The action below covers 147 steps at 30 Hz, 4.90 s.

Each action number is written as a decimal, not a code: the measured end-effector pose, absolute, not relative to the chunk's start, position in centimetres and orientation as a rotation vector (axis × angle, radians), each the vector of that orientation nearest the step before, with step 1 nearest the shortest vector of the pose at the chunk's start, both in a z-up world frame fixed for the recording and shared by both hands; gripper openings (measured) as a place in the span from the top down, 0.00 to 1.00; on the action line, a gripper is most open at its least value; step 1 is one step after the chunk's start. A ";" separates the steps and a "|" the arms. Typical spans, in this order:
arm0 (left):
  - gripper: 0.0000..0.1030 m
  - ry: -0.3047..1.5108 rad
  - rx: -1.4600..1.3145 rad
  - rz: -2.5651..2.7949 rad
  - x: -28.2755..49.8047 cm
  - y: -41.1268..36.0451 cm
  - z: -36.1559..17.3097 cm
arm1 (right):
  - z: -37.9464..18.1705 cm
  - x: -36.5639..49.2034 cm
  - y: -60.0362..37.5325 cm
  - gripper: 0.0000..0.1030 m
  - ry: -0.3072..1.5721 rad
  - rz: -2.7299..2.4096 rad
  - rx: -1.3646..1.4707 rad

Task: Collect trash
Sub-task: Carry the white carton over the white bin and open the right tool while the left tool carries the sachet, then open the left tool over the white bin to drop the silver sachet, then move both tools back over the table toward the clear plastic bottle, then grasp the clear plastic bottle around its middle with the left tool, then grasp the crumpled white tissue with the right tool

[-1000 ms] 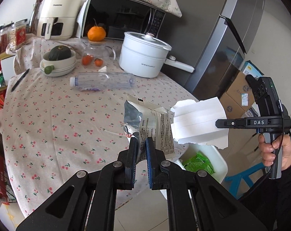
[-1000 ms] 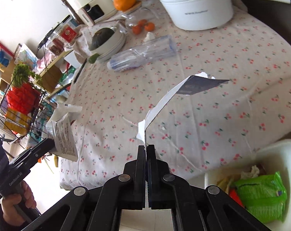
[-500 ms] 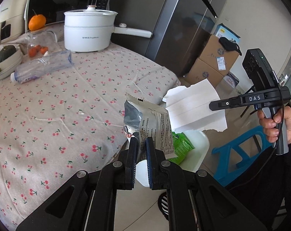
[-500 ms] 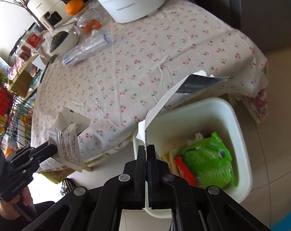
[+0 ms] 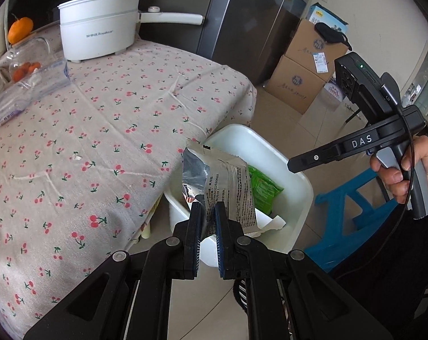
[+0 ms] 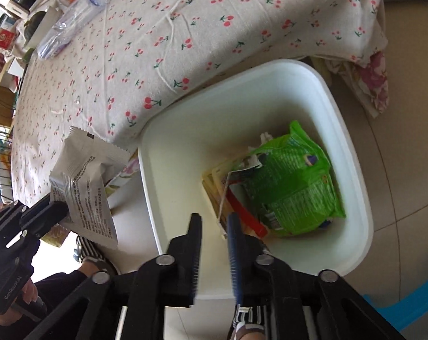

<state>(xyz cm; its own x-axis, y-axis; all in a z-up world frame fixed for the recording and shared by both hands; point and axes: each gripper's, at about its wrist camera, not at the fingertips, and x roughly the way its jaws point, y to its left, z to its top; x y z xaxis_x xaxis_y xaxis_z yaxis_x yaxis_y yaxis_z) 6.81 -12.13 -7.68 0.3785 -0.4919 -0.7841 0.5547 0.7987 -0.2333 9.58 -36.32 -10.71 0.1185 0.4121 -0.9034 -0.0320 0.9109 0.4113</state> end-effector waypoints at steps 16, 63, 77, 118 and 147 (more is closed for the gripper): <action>0.71 1.041 0.118 -0.682 9.4 -16.1 -11.3 | -9.8 9.6 -39.2 0.60 1.381 0.249 0.353; 0.00 0.815 0.398 -0.383 24.6 4.9 -2.5 | -4.1 20.4 -21.1 0.25 1.092 0.355 0.111; 0.00 0.994 0.759 -0.500 40.7 1.3 -8.3 | -4.7 23.6 -23.9 0.25 1.087 0.303 0.111; 0.35 1.200 -0.136 -0.301 23.0 5.4 -7.8 | -3.3 21.0 -25.4 0.25 1.051 0.225 0.080; 0.34 0.960 -0.443 0.011 14.2 23.3 -3.1 | -11.1 37.6 -1.1 0.30 0.934 0.334 -0.087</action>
<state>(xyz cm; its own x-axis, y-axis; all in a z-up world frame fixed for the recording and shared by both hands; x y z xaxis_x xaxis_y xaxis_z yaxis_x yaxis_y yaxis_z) 14.22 23.27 -3.14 0.5809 -0.1844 -0.7928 -0.2028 0.9105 -0.3604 37.57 -1.13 -11.05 0.5472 0.2438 -0.8007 -0.3185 0.9453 0.0702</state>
